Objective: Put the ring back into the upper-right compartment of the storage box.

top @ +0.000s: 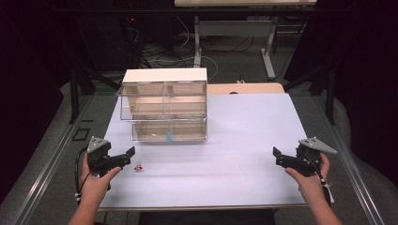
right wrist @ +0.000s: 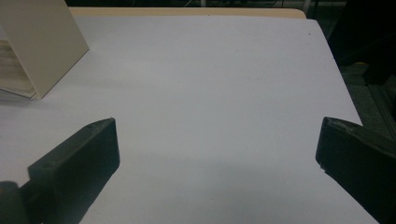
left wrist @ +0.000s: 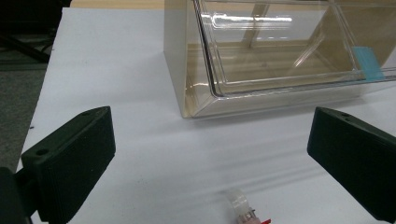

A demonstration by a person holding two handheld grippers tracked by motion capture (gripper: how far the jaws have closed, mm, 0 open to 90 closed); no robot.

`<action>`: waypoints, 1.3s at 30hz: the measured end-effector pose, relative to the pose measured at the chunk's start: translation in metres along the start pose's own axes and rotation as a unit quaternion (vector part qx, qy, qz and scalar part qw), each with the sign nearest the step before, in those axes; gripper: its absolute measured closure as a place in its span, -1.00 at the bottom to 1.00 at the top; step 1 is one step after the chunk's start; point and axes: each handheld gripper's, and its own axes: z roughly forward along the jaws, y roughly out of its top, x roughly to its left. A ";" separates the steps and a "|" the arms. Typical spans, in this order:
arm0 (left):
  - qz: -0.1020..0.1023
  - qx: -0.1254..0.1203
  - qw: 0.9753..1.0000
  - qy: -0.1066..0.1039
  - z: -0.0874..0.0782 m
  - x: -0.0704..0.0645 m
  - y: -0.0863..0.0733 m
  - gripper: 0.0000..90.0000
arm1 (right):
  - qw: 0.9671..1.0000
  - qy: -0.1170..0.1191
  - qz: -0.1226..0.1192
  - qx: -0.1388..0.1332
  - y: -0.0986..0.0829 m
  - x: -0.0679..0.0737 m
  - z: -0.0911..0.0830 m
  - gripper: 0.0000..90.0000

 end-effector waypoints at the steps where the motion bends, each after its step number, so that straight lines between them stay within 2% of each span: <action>1: -0.001 0.003 1.000 0.000 0.000 0.000 0.000 -0.98 | 1.000 -0.002 -0.002 0.000 0.000 0.000 0.000 -1.00; 9: 0.002 0.011 1.000 0.002 0.000 0.002 -0.001 -0.97 | 1.000 -0.002 -0.007 0.011 -0.003 0.002 0.005 -1.00; 12: -0.001 0.019 1.000 0.002 0.003 0.002 -0.001 -0.96 | 1.000 0.003 -0.006 0.008 -0.003 0.003 0.006 -1.00; 13: -0.001 0.021 1.000 0.000 0.004 0.002 -0.002 -0.95 | 1.000 -0.003 -0.004 -0.005 -0.004 0.004 0.009 -1.00; 14: 0.001 0.024 1.000 0.000 0.004 0.001 -0.002 -0.95 | 1.000 0.001 -0.005 0.011 -0.004 0.003 0.007 -1.00; 17: 0.004 0.027 1.000 -0.002 0.007 0.000 -0.002 -0.95 | 1.000 0.000 -0.011 0.010 -0.004 0.002 0.009 -1.00; 19: 0.005 0.030 1.000 -0.004 0.007 0.000 -0.002 -0.94 | 1.000 0.003 -0.006 0.012 -0.004 0.002 0.010 -1.00; 21: 0.011 0.039 0.999 0.000 0.006 -0.001 -0.002 -0.91 | 1.000 0.003 -0.006 0.013 -0.004 0.003 0.010 -1.00; 27: 0.016 0.046 0.999 0.001 0.008 -0.002 -0.003 -0.87 | 1.000 0.003 -0.010 0.010 -0.004 0.003 0.011 -1.00; 28: 0.019 0.056 0.998 0.001 0.008 -0.002 -0.002 -0.85 | 1.000 0.007 -0.008 0.014 -0.004 0.003 0.011 -1.00; 30: 0.017 0.053 0.998 0.001 0.009 -0.003 -0.003 -0.84 | 1.000 0.005 -0.008 0.019 -0.004 0.002 0.011 -1.00; 33: 0.017 0.066 0.998 -0.005 0.009 -0.004 -0.003 -0.84 | 1.000 0.005 -0.006 0.018 -0.004 0.001 0.011 -1.00; 39: 0.007 0.070 0.997 -0.006 0.011 -0.005 -0.005 -0.82 | 1.000 0.008 -0.006 0.017 -0.005 0.002 0.012 -1.00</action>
